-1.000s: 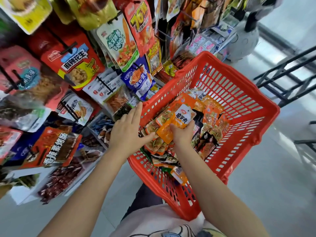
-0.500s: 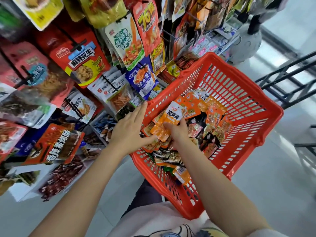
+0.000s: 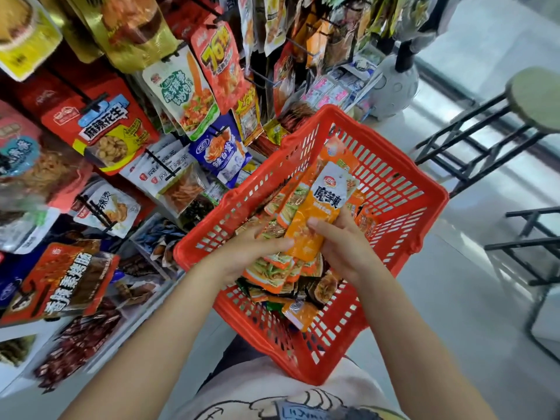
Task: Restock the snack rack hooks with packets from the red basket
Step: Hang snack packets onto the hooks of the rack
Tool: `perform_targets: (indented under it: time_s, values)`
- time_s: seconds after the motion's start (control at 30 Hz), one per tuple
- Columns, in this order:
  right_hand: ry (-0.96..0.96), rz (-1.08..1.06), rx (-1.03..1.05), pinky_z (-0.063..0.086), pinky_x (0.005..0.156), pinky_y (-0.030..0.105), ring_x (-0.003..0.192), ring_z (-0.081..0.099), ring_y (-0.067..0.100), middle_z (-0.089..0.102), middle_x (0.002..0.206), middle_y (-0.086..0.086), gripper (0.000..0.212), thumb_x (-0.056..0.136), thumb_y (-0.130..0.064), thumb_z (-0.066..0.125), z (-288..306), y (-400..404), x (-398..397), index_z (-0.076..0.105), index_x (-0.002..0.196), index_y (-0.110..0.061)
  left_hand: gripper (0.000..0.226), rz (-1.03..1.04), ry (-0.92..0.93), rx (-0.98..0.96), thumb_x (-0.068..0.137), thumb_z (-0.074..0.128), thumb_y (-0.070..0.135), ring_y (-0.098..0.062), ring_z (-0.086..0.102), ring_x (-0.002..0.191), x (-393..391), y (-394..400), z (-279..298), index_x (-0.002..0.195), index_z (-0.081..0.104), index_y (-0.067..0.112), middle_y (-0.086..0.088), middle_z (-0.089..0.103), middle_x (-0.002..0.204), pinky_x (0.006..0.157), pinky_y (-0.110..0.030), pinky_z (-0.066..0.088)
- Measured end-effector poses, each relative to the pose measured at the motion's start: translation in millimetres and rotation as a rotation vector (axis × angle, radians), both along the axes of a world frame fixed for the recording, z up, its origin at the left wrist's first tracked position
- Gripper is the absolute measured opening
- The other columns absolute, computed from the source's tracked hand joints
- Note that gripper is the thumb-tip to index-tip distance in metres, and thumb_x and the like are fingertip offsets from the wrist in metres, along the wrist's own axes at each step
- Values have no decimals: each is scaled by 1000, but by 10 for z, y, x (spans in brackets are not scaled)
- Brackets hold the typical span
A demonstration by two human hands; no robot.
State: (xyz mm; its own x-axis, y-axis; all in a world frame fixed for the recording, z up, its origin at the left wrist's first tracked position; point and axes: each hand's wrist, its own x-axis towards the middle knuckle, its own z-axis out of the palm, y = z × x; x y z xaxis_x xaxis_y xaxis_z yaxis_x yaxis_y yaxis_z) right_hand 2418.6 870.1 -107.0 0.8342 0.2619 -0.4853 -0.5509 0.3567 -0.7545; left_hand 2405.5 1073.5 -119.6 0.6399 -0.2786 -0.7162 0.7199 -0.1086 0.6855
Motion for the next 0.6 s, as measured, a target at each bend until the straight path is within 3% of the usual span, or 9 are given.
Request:
perform_targets:
  time_s: [0.07,0.23,0.3,0.37,0.4,0.47,0.53,0.57,0.6]
  values:
    - [24,-30,-3,57,88,46,112,68,27,70,123,6,55,86,-6,68,4,-22,5,50,135,-24,129,-7,63,-82,44,98,62,-28,44,142,2,-28,-192,154,34,36,-4,40,159,119,-55,32]
    - [87,-111,-75,60,79,38,94,72,21,69,116,11,50,93,-2,64,-124,-45,16,44,139,-9,143,74,8,-12,36,92,74,-26,49,136,-36,-80,-190,155,34,20,-3,48,153,117,-47,37]
    - [126,-142,-71,60,70,34,85,73,19,66,120,14,59,94,2,63,-173,-79,23,38,145,-14,131,153,21,-10,39,94,67,-24,51,134,-71,-77,-180,150,42,22,-2,52,148,115,-43,36]
    - [139,-126,-60,60,64,35,77,71,17,70,109,10,61,93,4,62,-212,-101,35,41,145,-21,108,201,20,-19,43,96,59,-22,57,125,-98,-61,-156,136,54,25,-2,59,140,114,-45,38]
    - [142,-110,-50,61,67,39,81,71,19,71,110,8,62,92,2,65,-212,-96,30,43,144,-22,87,203,22,-24,49,96,53,-19,60,117,-103,-52,-123,123,58,28,0,64,132,113,-43,40]
    - [179,-130,-51,60,85,49,104,69,25,63,134,11,78,86,-12,77,-219,-61,20,36,151,-22,53,158,-6,-9,75,87,38,-14,60,111,-120,-22,-96,116,54,34,6,64,127,110,-34,38]
    - [221,-141,-59,47,102,61,127,57,30,51,149,9,106,70,-34,90,-197,-9,7,27,155,-29,59,95,-31,41,87,79,29,-15,58,119,-117,42,-109,137,48,28,6,55,140,109,-35,40]
    - [205,-118,-64,38,109,66,136,50,30,48,152,5,111,61,-46,94,-250,-7,7,32,152,-39,64,51,-45,62,86,80,30,-14,60,118,-113,66,-105,141,49,24,5,57,140,107,-35,43]
    - [187,-92,-53,32,112,67,139,45,30,50,150,2,100,56,-55,94,-256,0,3,44,142,-48,68,-4,-85,86,82,83,35,-13,63,114,-109,72,-61,141,52,22,6,63,134,107,-37,45]
